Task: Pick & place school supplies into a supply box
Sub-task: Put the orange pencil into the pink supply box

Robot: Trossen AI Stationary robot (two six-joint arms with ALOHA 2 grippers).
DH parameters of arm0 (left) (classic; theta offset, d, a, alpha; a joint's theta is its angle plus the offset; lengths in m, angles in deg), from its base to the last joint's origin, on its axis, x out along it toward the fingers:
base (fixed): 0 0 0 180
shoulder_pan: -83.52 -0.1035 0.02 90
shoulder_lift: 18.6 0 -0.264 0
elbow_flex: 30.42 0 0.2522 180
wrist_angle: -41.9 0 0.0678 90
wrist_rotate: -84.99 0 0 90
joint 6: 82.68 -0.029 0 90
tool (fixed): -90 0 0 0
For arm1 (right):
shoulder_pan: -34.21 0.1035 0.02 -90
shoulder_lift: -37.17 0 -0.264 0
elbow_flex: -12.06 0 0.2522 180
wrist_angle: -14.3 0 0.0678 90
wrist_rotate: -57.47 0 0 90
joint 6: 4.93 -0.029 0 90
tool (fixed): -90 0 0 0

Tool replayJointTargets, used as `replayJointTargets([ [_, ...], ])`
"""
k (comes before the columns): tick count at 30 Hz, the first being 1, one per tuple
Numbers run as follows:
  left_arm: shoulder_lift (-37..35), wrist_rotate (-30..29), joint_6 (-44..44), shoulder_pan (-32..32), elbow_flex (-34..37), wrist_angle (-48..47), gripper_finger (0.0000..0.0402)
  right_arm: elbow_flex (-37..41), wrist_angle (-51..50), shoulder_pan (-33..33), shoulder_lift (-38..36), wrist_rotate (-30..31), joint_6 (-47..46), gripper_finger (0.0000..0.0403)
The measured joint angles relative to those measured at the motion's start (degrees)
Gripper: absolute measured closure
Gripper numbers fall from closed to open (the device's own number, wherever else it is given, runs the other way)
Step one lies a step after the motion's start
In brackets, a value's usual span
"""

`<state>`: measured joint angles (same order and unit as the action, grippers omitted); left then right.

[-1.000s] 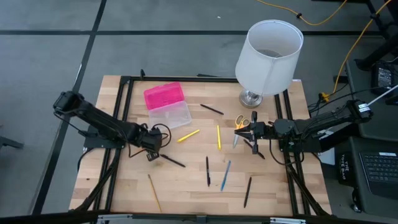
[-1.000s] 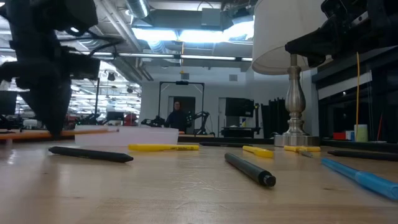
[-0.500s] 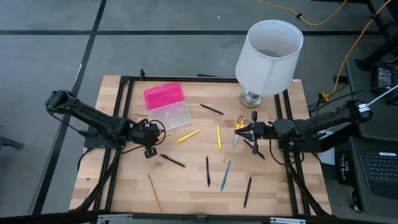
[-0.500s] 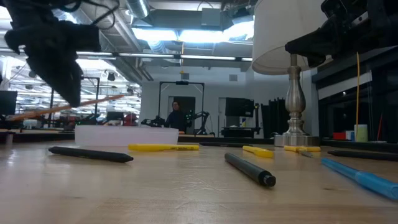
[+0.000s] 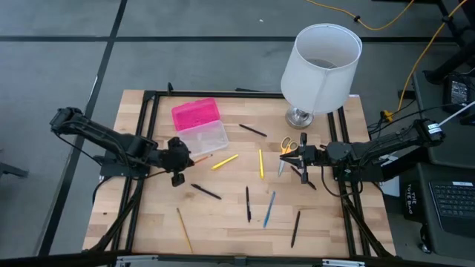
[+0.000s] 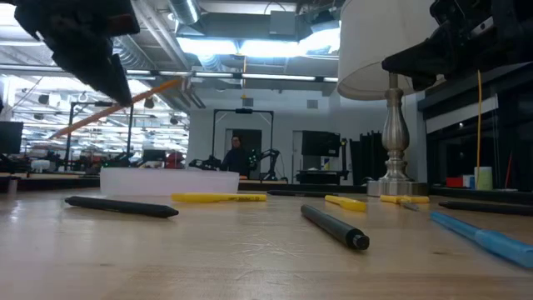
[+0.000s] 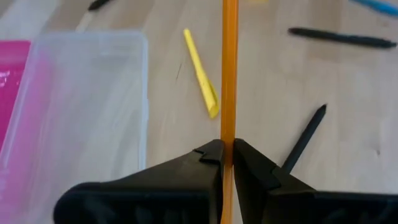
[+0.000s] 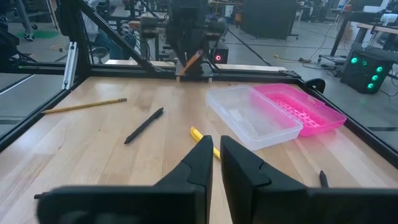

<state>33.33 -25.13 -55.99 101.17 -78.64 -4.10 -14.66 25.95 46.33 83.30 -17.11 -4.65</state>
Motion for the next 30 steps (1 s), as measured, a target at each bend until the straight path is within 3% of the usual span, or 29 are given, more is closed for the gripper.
replayJointTargets([
  [10, -0.5, -4.0, -2.4, 0.0, 3.6, 7.6, 0.0387, 0.0, 0.0, 0.0, 0.0, 0.0, 0.0, 0.0366],
  [23, -0.5, -1.6, -13.8, 0.0, 5.1, 20.3, 0.0387, 0.0, 0.0, 0.0, 0.0, 0.0, 0.0, 0.0366],
  [30, -0.5, 2.5, -19.9, -0.6, 5.1, 26.7, 0.0387, 0.0, 0.0, 0.0, 0.0, 0.0, 0.0, 0.0366],
])
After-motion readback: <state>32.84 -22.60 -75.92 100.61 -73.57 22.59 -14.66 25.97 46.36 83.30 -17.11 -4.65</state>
